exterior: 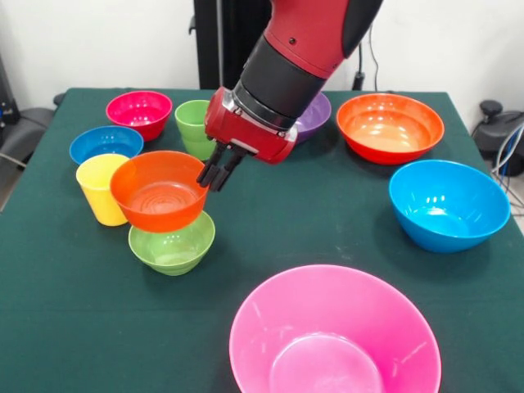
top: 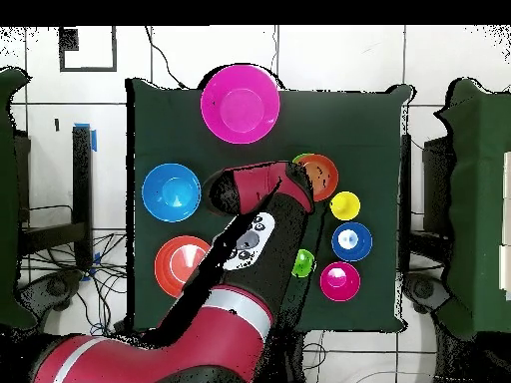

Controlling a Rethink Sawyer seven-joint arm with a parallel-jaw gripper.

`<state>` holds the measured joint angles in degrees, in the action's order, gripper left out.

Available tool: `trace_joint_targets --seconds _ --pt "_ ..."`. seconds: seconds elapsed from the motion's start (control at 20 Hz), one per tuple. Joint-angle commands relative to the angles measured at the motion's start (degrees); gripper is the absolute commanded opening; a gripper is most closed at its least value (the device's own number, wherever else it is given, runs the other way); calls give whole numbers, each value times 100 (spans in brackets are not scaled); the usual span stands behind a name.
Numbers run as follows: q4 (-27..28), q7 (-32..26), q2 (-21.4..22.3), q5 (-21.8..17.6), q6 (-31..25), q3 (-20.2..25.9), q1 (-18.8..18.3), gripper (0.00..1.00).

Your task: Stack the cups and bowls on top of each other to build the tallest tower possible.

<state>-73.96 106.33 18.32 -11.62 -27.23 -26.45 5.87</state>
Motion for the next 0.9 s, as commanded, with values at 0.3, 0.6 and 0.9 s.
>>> trace_joint_targets --seconds 0.3,0.6,0.9 --pt "362 -211 -363 -335 -157 742 -121 0" --pt "372 -227 -307 -337 -180 710 -105 0" --pt "363 -148 -309 -311 -95 718 -112 0"
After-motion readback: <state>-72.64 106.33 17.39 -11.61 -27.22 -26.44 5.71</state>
